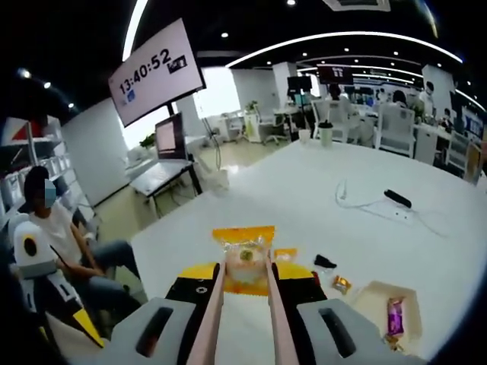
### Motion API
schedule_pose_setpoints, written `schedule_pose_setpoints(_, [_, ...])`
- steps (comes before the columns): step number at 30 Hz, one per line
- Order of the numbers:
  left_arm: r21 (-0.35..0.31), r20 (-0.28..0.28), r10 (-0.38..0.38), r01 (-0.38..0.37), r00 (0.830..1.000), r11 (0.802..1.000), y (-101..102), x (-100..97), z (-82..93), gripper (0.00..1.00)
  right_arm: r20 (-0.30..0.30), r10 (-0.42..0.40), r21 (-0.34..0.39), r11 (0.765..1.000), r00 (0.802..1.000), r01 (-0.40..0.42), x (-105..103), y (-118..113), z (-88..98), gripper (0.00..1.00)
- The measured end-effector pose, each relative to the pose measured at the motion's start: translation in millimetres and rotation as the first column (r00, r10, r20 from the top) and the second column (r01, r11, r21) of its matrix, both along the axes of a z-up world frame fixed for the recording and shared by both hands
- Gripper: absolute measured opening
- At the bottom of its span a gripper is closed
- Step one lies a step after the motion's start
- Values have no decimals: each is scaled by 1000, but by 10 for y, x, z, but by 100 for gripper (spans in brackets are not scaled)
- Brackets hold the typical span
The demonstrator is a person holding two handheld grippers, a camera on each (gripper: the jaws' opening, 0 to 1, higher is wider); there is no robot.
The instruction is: Place the target food into the container with the food tongs after gripping and lifting it, then release it inside without dropping or visibly crushing the food.
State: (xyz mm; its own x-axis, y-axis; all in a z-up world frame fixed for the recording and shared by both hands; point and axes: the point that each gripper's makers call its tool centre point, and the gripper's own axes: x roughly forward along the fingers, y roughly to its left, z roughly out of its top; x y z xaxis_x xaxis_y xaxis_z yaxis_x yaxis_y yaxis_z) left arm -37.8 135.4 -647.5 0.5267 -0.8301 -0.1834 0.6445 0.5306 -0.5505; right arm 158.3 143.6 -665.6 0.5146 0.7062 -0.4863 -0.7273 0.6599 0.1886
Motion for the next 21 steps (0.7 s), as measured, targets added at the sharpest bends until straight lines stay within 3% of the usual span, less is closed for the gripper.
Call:
schedule_pose_setpoints(11, [2,-5,-23,23,1000,1000,-102,-43,-13,41,2,-44,59,997,999,44,1,-103,177,26])
schedule_pose_setpoints(14, [2,-1,-31,31,1000,1000,-127,-30,-1,41,7,-65,96,993,998,64,19,-143,306,26])
schedule_pose_setpoints(21, [4,7,-51,51,999,999,-185,-9,30,41,44,-79,107,991,996,74,49,-201,496,26])
